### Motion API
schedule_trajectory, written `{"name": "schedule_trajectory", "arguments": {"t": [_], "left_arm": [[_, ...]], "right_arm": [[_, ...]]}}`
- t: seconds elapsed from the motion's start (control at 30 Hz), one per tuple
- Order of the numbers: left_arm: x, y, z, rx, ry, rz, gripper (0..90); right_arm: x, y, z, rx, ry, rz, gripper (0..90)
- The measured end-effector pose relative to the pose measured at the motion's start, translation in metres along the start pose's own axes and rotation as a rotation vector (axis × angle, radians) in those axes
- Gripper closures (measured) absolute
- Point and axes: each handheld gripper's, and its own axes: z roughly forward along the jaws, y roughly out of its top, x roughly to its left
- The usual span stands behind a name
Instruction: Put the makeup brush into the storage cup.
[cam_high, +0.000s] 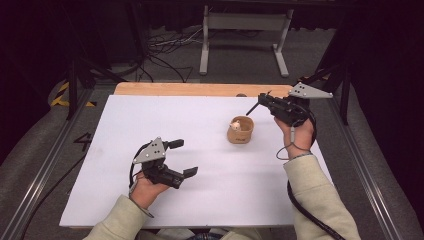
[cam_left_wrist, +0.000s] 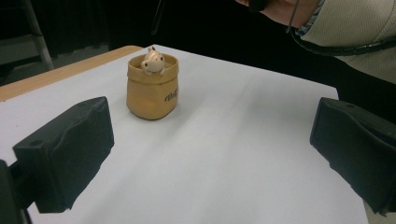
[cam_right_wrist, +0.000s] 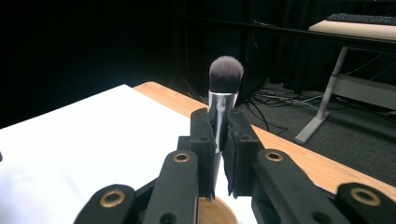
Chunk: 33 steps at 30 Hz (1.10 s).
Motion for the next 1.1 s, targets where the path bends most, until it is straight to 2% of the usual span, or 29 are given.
{"name": "schedule_trajectory", "arguments": {"t": [0.43, 1.1], "left_arm": [[-0.001, 0.001, 0.0, -0.001, -0.006, 0.002, 1.0], [-0.001, 0.001, 0.0, -0.001, -0.01, 0.0, 1.8]], "right_arm": [[-0.001, -0.018, 0.016, 0.041, 0.004, 0.007, 83.2], [-0.005, -0.041, 0.03, 0.08, 0.015, 0.04, 83.2]]}}
